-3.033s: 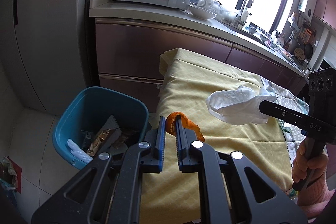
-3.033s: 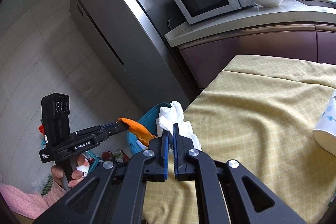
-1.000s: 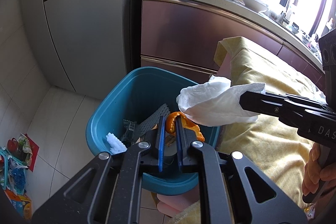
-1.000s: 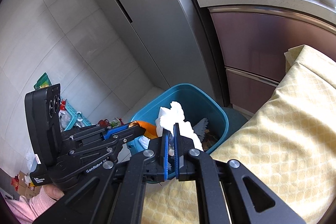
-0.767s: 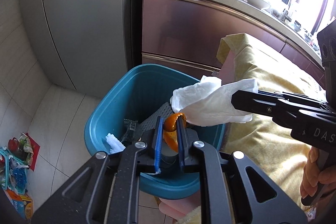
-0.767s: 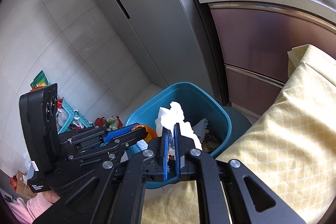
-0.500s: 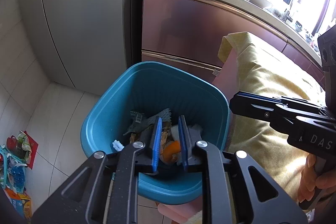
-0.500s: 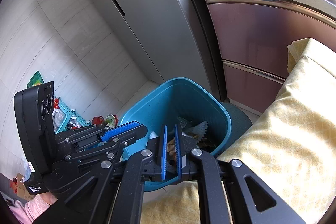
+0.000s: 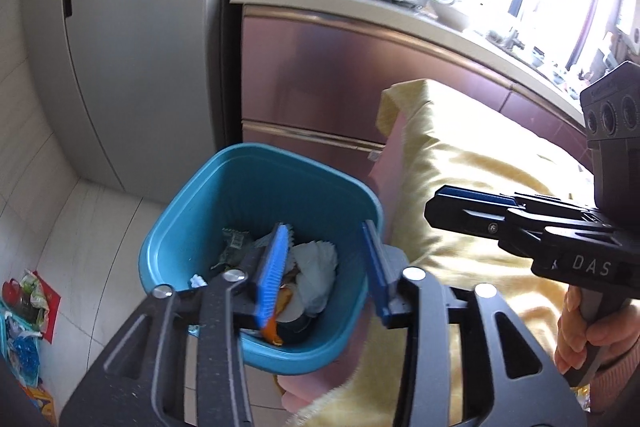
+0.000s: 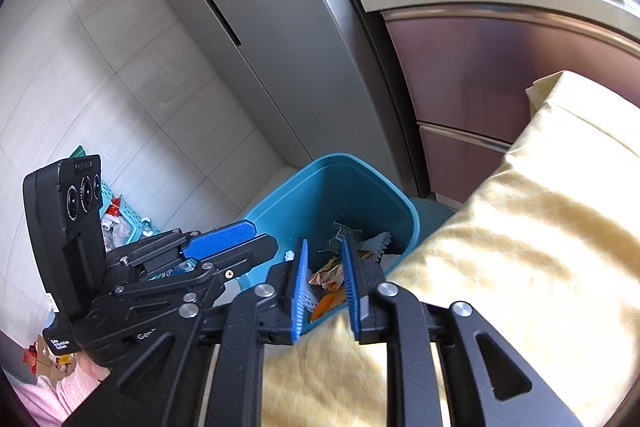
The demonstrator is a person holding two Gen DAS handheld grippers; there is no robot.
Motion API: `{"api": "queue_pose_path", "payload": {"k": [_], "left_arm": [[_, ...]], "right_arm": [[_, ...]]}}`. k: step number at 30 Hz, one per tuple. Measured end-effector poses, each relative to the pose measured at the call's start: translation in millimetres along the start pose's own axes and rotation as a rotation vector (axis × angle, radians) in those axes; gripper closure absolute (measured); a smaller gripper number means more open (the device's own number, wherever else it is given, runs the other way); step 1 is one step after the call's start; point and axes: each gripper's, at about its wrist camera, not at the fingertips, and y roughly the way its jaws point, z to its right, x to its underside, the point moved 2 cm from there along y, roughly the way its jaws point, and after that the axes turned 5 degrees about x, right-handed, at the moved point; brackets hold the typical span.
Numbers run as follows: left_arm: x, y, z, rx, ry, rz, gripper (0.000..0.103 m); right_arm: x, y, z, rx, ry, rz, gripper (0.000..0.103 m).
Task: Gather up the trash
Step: 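Lift both open tools away from the bin toward the table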
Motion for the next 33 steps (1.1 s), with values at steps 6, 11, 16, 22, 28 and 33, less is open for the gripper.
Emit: {"api": "queue_pose_path", "payload": {"k": [6, 11, 16, 22, 28, 33], "left_arm": [[1.1, -18.2, 31.8, 0.041, 0.056, 0.04, 0.05], [3.4, -29.0, 58.9, 0.083, 0.101, 0.055, 0.046], [6.9, -34.0, 86.8, 0.132, 0.142, 0.062, 0.042], [18.2, -33.7, 127.9, 0.211, 0.205, 0.052, 0.04], [31.6, -23.6, 175.0, 0.29, 0.277, 0.016, 0.04], [39.9, -15.4, 212.5, 0.352, 0.333, -0.011, 0.04]], "right_arm": [[6.2, -33.3, 13.7, 0.019, 0.007, 0.055, 0.075], [16.3, -64.8, 28.4, 0.05, 0.022, 0.104, 0.07], [31.5, -96.7, 43.8, 0.089, 0.047, 0.151, 0.068], [59.1, -141.9, 68.6, 0.172, 0.088, 0.213, 0.064], [92.8, -186.6, 96.8, 0.297, 0.157, 0.268, 0.063], [119.7, -220.0, 126.2, 0.376, 0.245, 0.302, 0.063]]}}
